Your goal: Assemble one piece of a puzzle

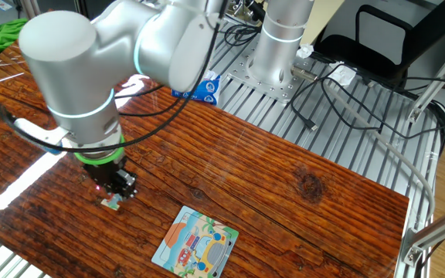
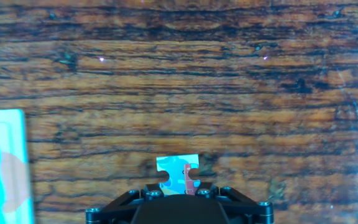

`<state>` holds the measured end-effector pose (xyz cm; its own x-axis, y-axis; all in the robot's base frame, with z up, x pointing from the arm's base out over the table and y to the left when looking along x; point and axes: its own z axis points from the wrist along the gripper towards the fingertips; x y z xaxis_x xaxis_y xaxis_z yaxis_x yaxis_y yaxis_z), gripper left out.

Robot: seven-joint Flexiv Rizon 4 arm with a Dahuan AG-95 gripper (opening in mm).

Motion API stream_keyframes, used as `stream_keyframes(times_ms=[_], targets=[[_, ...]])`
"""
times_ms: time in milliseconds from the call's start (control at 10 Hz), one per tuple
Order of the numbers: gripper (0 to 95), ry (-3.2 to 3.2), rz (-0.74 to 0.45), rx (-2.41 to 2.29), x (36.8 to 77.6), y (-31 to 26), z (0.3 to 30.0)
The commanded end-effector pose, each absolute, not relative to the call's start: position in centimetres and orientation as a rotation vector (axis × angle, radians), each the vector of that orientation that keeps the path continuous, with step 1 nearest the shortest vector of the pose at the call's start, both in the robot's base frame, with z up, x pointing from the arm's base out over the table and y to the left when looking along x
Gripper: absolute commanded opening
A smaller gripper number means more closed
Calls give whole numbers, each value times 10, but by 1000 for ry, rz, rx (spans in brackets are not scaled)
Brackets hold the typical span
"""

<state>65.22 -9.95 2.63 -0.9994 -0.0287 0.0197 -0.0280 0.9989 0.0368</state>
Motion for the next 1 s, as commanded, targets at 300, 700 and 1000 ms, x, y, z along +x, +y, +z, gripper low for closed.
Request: stream_keyframes(times_ms=[300, 700, 1000], targets=[[0, -3115, -58, -19, 651, -75, 40], [0, -3112, -56, -87, 651, -50, 49], [0, -3105, -59, -131, 650, -31, 52]])
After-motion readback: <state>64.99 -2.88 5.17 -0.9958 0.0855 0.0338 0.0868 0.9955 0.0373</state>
